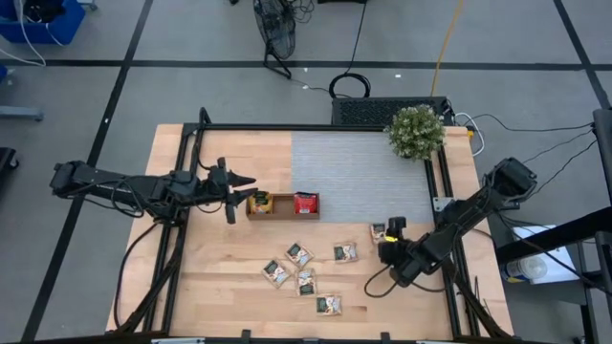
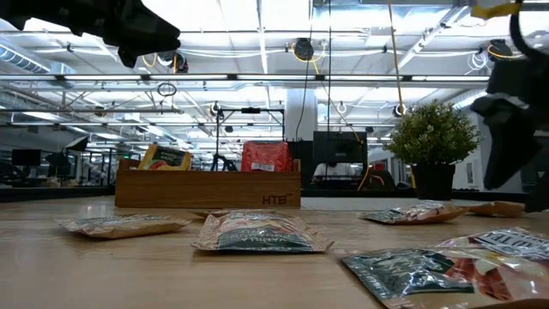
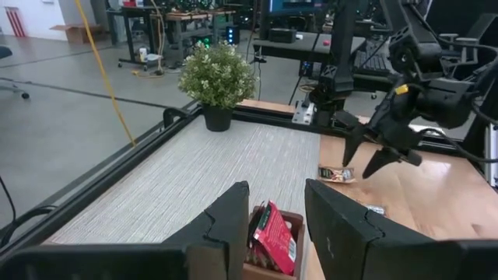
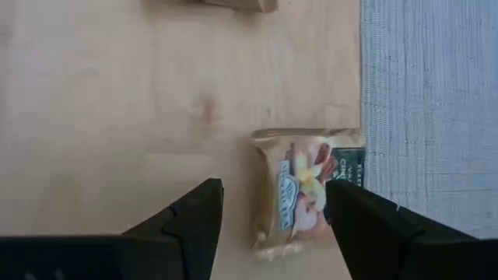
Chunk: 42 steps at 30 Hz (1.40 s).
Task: Pick & Place Tea
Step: Put the brown tea bag into the middle section of the wooden organizer
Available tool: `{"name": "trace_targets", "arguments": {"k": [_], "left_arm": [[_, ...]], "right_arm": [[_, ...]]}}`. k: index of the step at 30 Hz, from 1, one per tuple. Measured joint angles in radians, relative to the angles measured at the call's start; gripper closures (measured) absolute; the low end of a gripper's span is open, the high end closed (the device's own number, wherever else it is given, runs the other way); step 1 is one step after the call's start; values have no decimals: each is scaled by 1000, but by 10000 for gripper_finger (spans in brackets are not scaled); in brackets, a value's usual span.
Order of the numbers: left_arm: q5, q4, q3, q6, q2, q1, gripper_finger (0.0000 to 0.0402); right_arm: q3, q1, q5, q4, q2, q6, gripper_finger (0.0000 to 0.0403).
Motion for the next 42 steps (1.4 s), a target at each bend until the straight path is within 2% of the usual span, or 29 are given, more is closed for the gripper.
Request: {"name": "trace_targets", "arguments": {"k": [7,11,16,21,25,30,34,39,42], "left_arm": [[0,0,0,0,0,0,270],[0,0,0,0,0,0,270],[0,0,0,0,0,0,270],[0,0,0,0,0,0,270],[0,0,0,0,0,0,270],[0,0,0,0,0,0,270],[0,0,1,0,0,0,270],[0,2,1,0,0,0,270],[0,2,1,0,0,0,270]], "right_arm": [[-74,-83,-100,85,-6,-6,196],[-109,-115,-146,132,-5,-6,217],[-122,-137,-184,133,-3,-4,282],[-122,-145,-186,136,-2,-12,378],[-123,-146,-172,156,-2,-35,387],[-114,-122,-88,221,-1,-75,393],[-63,-77,-7,203,6,-124,393],[27,-17,217,252,3,-244,393],[35,9,383,389,3,-403,393]]}}
